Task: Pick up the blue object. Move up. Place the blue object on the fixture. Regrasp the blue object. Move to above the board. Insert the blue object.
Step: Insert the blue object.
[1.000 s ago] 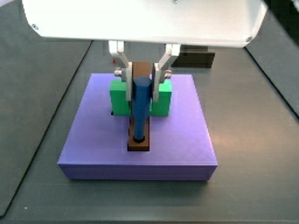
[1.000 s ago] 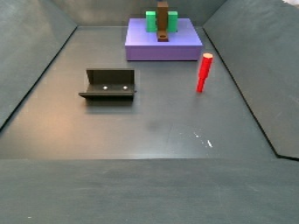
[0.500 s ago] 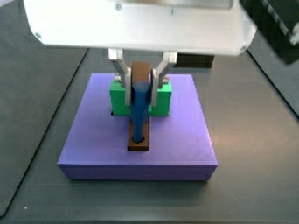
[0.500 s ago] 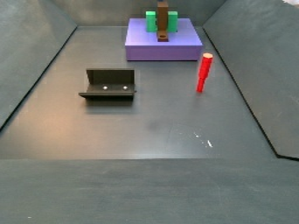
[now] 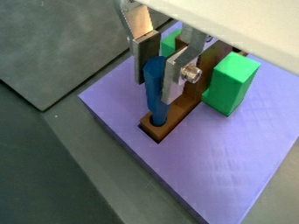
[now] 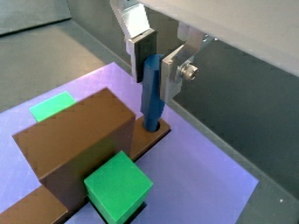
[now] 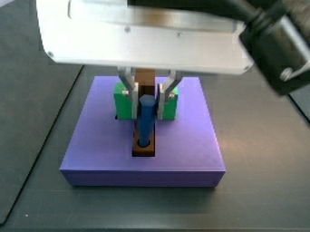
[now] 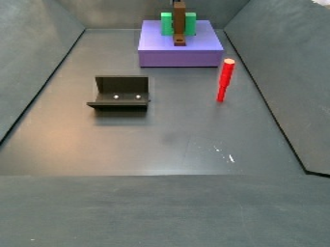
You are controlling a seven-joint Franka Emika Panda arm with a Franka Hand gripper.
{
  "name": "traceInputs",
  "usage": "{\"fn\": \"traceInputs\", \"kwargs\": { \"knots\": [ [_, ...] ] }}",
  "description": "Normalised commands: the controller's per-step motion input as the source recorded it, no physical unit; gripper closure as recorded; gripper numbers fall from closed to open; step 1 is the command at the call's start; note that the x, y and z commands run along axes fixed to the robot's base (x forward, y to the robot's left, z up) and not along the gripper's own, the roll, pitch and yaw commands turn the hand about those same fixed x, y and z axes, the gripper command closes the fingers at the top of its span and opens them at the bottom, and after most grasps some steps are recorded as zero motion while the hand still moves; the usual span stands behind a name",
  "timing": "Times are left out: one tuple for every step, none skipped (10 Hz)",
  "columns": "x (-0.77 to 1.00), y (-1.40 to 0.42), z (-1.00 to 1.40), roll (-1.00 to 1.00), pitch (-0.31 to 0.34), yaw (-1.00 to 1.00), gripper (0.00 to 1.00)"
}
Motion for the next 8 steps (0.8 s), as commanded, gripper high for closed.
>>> {"fn": "traceInputs", "kwargs": {
  "knots": [
    [0.00,-0.18,-0.33,0.19,-0.110,0.00,1.00],
    [0.00,-0.23,-0.35,0.12,-0.124,0.00,1.00],
    [0.03,-0.17,-0.41,0.09,-0.110,0.00,1.00],
    [0.12,-0.08,-0.45,0.10,-0.084,0.00,1.00],
    [0.12,-0.01,-0.47,0.11,-0.059,0.00,1.00],
    [0.08,0.00,-0.42,0.08,-0.077,0.00,1.00],
    [-0.01,0.00,0.00,0.00,-0.019,0.00,1.00],
    [0.00,0.00,0.00,0.00,0.000,0.00,1.00]
  ]
}}
